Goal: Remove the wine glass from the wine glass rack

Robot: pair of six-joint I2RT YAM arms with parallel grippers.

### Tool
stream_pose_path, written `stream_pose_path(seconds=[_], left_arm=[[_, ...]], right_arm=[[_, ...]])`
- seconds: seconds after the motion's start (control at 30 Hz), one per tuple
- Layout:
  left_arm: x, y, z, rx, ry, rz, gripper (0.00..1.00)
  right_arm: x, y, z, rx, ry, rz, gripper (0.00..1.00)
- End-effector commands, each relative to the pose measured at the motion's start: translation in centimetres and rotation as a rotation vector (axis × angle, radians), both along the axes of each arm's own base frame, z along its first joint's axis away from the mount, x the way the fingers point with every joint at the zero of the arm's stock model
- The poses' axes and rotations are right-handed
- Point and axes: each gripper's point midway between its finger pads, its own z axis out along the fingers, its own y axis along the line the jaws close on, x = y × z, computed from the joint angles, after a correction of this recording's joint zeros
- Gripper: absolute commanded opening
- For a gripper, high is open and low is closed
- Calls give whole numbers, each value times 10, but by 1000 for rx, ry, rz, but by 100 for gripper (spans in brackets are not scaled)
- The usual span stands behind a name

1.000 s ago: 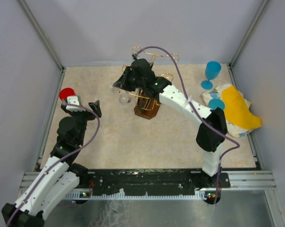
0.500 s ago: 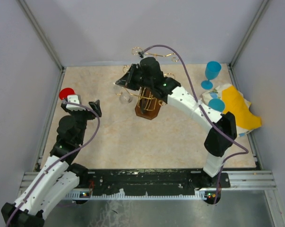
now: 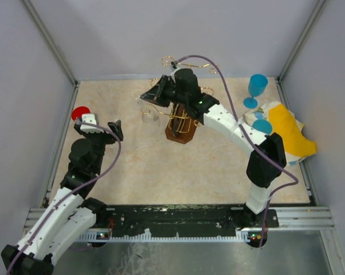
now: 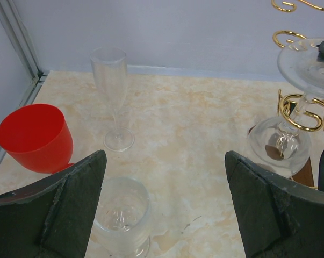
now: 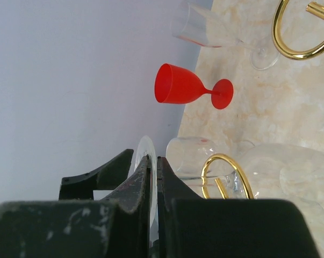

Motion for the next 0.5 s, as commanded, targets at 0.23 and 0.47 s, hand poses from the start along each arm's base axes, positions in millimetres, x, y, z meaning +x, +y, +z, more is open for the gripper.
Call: stream_pose_path(seconds=[0.23,0.47], left_arm=[[-3,-1,17,-12,-37,-8,97],[-4,0,18,-10,-38,-6,97]], right_arm=[[29,-4,50,68,-170,-61,0],[25,-31,64,84,-175,-91,0]])
